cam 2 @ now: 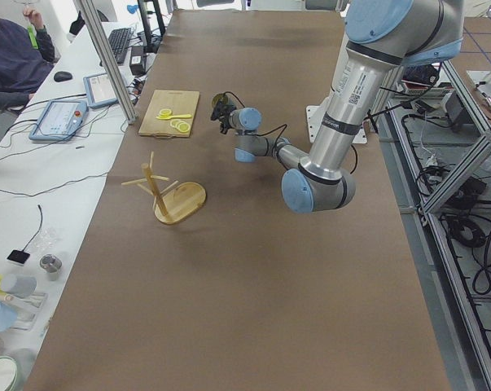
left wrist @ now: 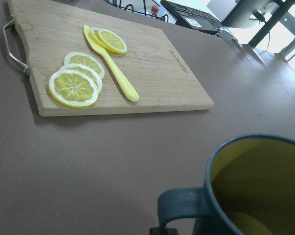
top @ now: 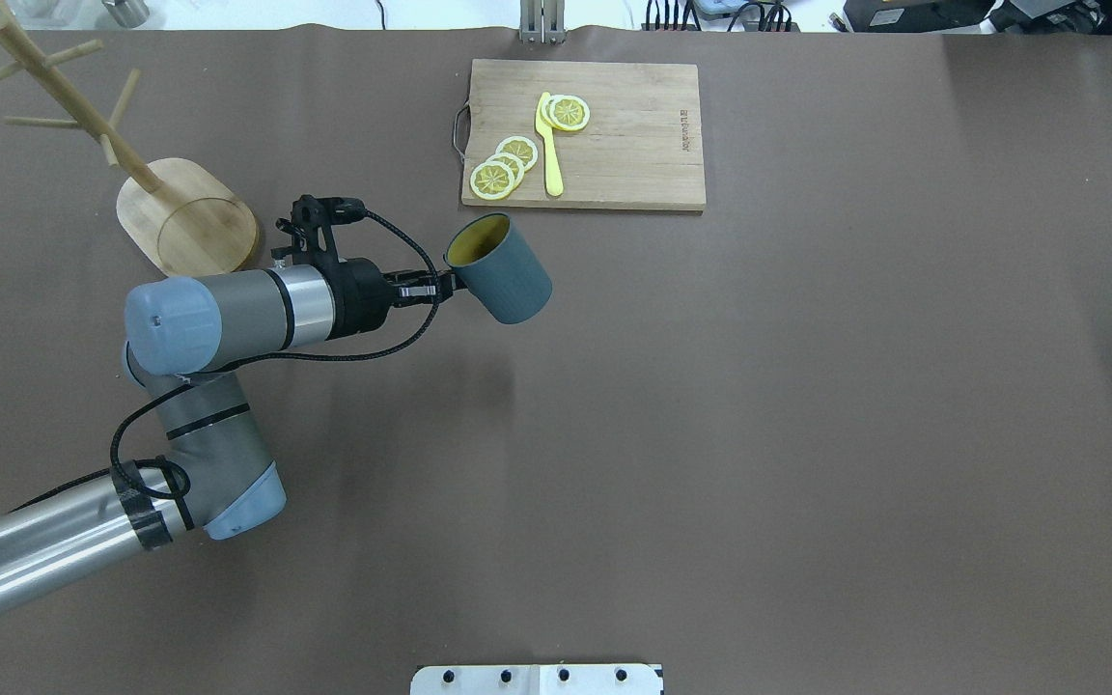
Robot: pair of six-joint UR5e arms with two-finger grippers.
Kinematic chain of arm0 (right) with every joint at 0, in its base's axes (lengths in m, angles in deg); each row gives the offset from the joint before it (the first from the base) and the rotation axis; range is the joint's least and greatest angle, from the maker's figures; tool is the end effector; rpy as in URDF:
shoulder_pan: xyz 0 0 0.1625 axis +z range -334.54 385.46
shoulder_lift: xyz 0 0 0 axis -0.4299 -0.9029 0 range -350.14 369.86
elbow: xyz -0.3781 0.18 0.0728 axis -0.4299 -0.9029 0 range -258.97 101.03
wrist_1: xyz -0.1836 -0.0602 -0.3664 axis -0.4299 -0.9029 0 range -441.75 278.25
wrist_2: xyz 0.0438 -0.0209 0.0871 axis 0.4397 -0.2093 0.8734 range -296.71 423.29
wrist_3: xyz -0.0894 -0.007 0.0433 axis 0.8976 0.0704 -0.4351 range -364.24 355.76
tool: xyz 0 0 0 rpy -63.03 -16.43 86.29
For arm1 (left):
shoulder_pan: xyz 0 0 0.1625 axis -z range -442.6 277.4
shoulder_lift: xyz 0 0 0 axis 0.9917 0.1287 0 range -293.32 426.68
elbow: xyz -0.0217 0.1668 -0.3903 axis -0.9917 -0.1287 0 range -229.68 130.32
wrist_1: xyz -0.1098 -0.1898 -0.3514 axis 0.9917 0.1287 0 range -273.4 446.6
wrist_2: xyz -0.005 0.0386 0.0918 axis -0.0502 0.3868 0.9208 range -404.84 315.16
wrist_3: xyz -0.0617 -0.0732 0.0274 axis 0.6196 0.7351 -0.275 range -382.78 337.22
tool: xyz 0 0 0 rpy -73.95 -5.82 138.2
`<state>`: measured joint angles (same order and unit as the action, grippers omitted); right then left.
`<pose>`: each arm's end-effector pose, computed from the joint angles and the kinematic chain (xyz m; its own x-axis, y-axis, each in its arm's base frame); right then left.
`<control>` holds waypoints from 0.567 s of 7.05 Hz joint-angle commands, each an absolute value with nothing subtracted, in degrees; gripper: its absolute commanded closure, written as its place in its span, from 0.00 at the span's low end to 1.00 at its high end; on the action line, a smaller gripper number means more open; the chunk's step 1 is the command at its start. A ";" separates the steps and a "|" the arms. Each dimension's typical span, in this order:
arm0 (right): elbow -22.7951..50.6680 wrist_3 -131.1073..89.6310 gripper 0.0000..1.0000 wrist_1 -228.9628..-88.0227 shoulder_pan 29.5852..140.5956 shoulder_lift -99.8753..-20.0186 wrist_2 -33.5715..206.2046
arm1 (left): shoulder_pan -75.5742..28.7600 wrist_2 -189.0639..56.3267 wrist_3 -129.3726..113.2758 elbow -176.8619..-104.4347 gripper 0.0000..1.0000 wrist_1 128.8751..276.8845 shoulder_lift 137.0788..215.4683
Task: Hang cup on storage rack
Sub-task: 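Lift the mug by its handle with the left gripper toward the rack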
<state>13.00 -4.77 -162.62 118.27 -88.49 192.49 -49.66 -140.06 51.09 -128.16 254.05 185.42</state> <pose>0.0915 -0.4273 0.6989 0.7751 0.0169 0.6317 -0.0560 0.9975 0.0421 0.4944 -0.4685 0.3116 0.0637 0.2885 -0.9553 0.4662 0.8378 0.2841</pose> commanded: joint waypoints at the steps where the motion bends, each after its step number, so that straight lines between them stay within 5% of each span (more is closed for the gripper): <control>1: 13.05 -4.76 0.00 -162.61 118.27 -88.49 192.49 | -48.16 -140.02 67.74 -128.25 1.00 258.84 185.33; 4: 12.70 -4.76 0.00 -161.30 118.27 -88.58 192.32 | -44.82 -139.41 89.65 -128.25 1.00 266.06 185.24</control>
<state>12.98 -4.76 -162.22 118.27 -88.51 192.41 -46.16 -139.66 81.29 -128.25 264.21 185.28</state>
